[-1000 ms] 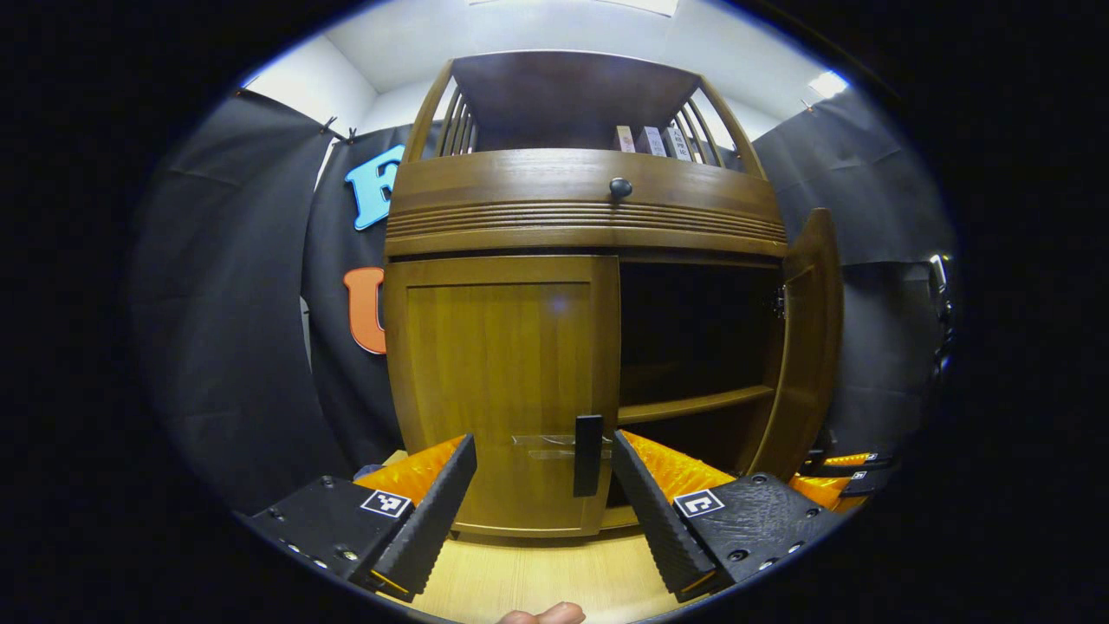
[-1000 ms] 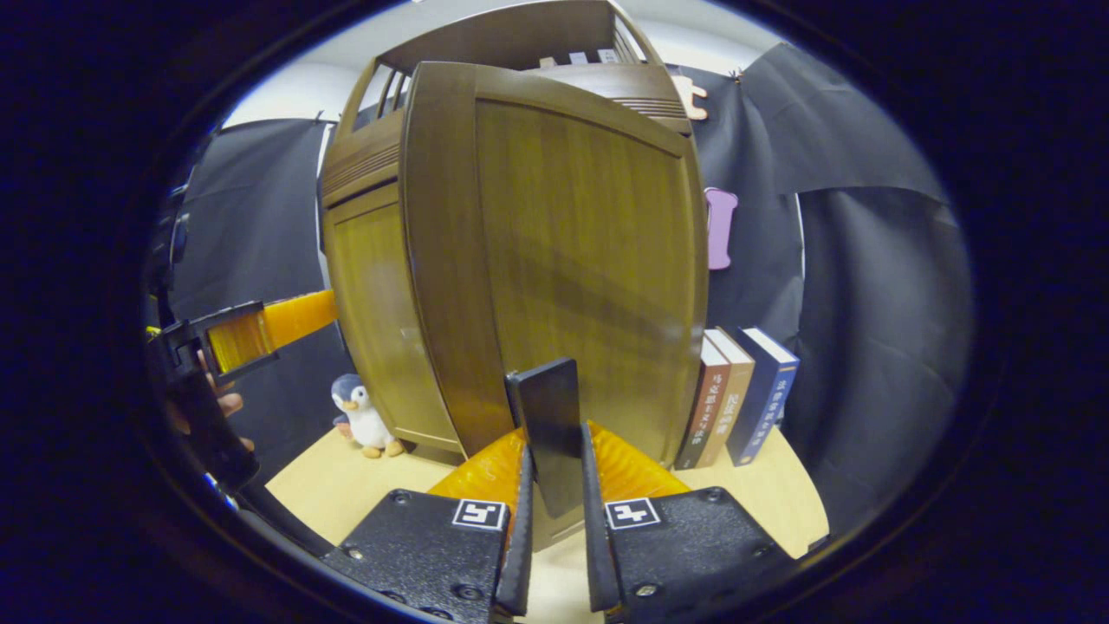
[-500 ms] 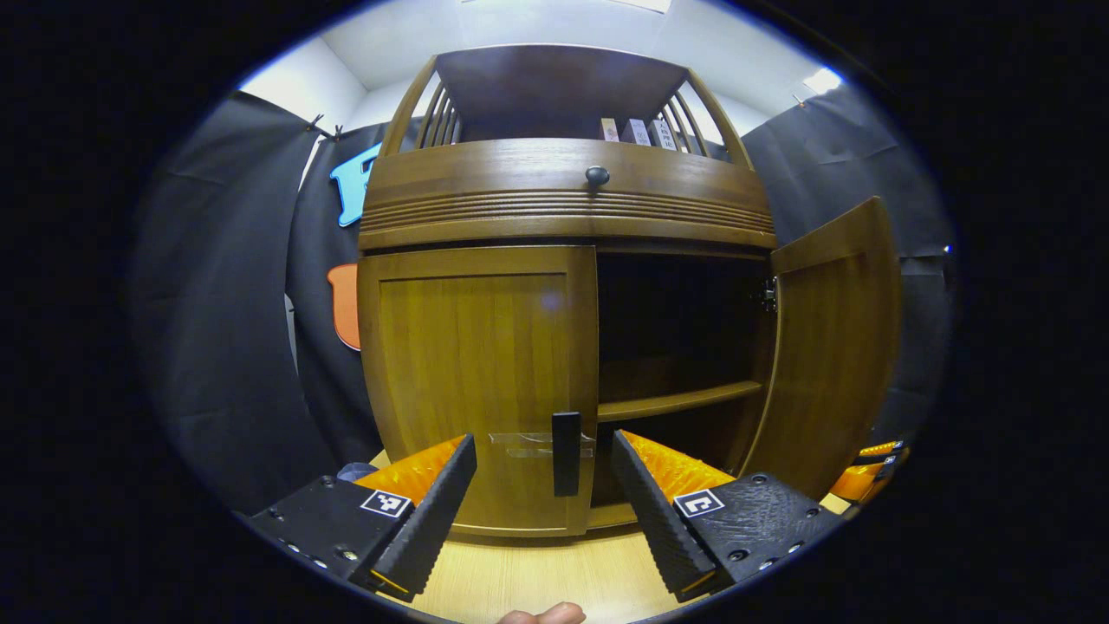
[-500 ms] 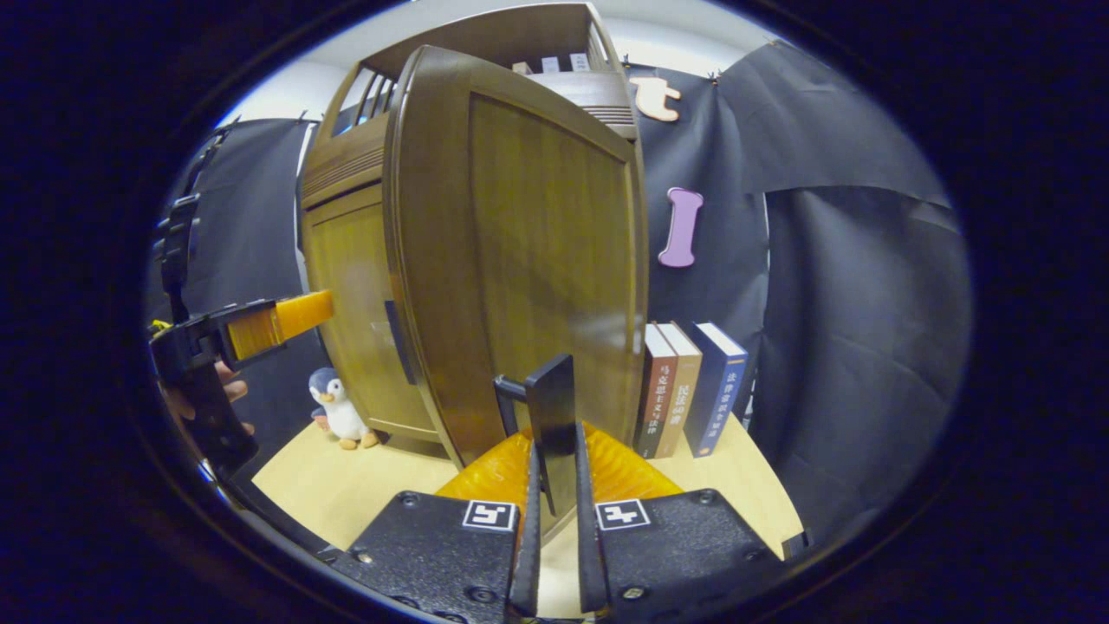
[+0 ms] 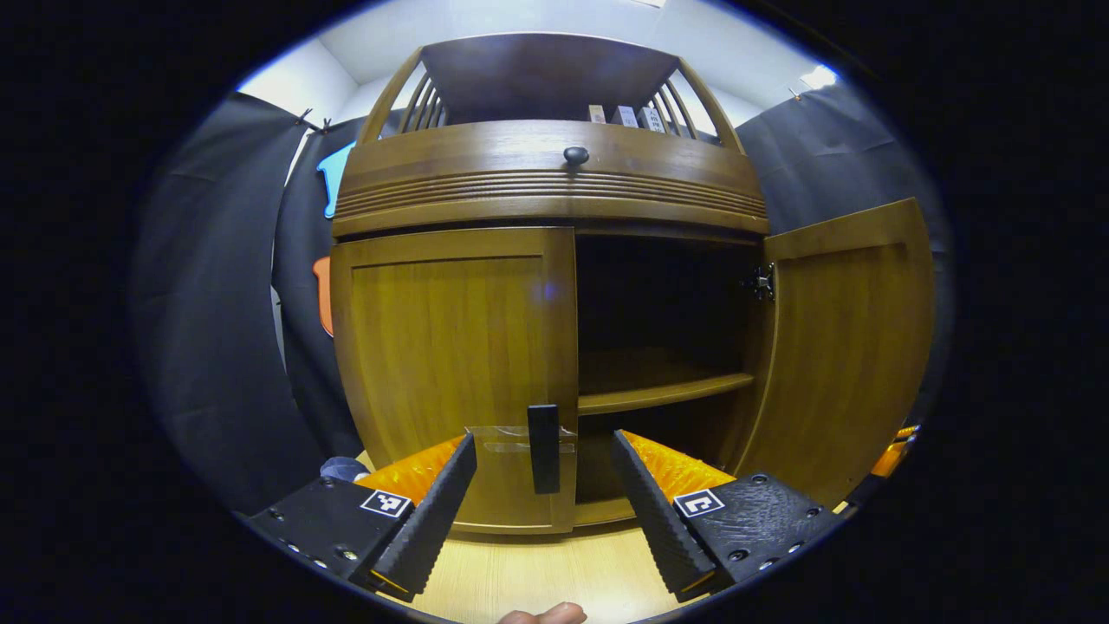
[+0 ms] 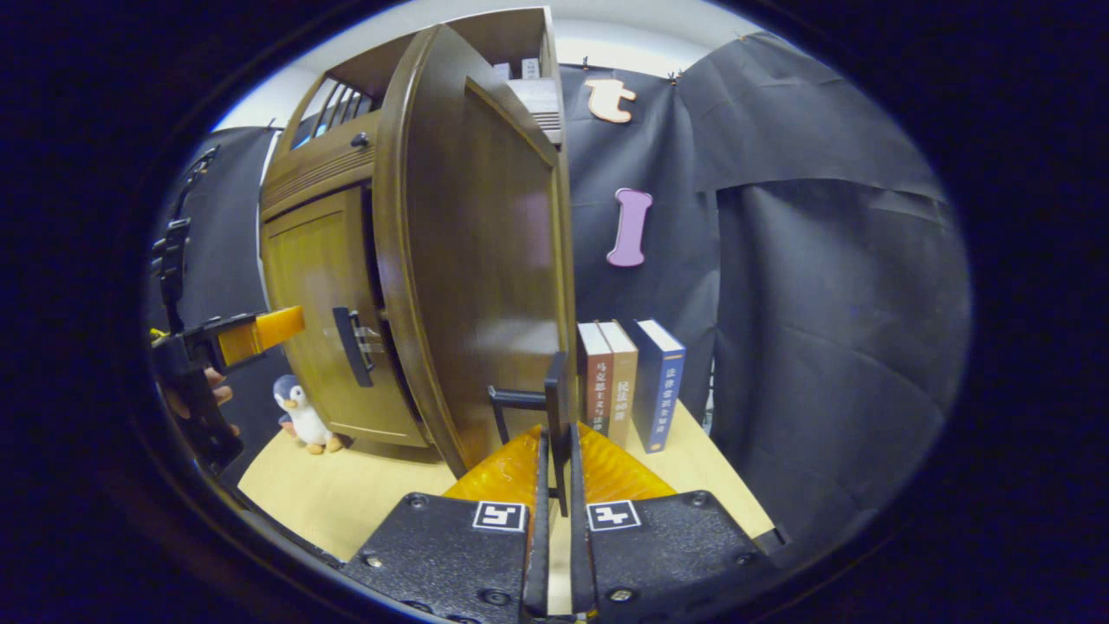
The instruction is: Open the right door of the double-door shoe cabinet with the right hand, and open the left door with the left hand.
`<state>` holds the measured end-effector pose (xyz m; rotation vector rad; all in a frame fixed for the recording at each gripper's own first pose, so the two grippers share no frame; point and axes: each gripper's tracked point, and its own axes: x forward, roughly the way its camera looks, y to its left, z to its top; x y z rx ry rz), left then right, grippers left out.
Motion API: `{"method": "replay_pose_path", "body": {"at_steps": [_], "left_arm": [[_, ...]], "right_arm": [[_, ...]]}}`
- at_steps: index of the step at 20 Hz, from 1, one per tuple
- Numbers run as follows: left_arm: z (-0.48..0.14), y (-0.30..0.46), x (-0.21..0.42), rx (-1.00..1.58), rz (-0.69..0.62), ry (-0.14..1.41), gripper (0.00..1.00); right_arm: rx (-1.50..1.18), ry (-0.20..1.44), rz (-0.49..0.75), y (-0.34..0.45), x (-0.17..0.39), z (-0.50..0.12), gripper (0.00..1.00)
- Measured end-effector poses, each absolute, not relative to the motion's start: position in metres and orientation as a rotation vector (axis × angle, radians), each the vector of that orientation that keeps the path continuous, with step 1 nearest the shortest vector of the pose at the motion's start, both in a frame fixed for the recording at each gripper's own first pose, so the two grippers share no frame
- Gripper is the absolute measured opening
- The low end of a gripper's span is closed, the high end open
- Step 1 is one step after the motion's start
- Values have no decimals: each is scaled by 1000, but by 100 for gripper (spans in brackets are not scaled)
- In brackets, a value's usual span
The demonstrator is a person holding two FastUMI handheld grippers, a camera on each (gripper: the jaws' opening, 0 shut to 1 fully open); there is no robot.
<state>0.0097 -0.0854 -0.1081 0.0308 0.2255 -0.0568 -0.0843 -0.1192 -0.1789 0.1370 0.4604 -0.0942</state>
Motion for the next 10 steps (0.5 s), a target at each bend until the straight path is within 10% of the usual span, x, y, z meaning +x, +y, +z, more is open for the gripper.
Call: {"method": "replay_pose_path", "body": {"at_steps": [10], "left_arm": [[-128,-94,27,24,-59,269,94]], "right_arm": [[162,447,-165,-157,-96,-176,6]]}}
